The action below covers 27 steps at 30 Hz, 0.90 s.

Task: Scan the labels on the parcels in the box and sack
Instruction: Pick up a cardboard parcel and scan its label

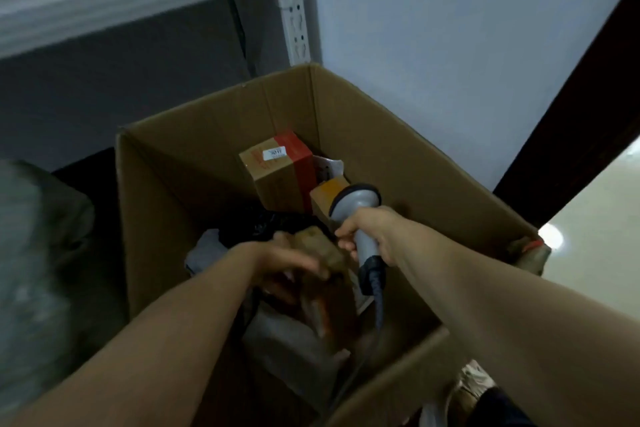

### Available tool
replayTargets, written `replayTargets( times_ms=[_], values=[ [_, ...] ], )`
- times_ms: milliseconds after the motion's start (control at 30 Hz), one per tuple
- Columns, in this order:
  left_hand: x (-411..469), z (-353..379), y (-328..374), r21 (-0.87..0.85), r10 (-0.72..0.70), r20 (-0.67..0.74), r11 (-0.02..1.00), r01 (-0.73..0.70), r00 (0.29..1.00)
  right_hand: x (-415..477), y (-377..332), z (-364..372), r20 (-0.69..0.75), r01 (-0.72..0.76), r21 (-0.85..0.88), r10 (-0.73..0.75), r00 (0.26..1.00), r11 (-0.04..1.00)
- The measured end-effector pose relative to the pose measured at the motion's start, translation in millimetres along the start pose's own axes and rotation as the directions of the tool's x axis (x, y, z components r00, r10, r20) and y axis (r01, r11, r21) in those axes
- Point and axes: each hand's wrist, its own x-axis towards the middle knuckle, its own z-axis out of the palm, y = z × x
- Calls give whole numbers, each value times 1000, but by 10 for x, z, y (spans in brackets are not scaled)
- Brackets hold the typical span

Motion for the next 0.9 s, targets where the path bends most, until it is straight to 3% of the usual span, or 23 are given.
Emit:
replayTargets(
  times_ms=[100, 167, 300, 400, 467, 600, 767, 900],
  values=[
    [-627, -232, 152, -438, 102, -173, 883, -169, 980, -452, -126, 15, -110, 138, 18, -135, 985, 990],
    [-1046, -312, 171, -545, 125, -200, 810, -216, 972, -799, -203, 47, -186, 279, 19, -271, 945, 960],
    [-1888, -384, 76, -589, 181, -230, 756, -285, 956, -1519, -316, 233, -118, 480, 38, -473, 873, 876],
    [-2422, -395, -59, -634, 193, -211, 720, -284, 958, -1979, -309, 361, -15, 540, 80, -541, 841, 838],
    [-2713, -435, -177, -606, 167, -213, 750, -264, 963, -2273, -262, 435, 29, 577, 51, -579, 815, 815],
    [-3163, -491, -306, -624, 154, -319, 709, -329, 935, -2595, -181, 580, 80, 601, 72, -605, 792, 796],
    [-3563, -275, -267, -630, 362, -434, 532, -565, 825, -2846, -217, 711, 57, 555, 205, -576, 815, 806],
    [-3591, -105, -260, -632, 442, -425, 480, -609, 790, -3020, -290, 731, 83, 533, 249, -567, 820, 808]
  ],
)
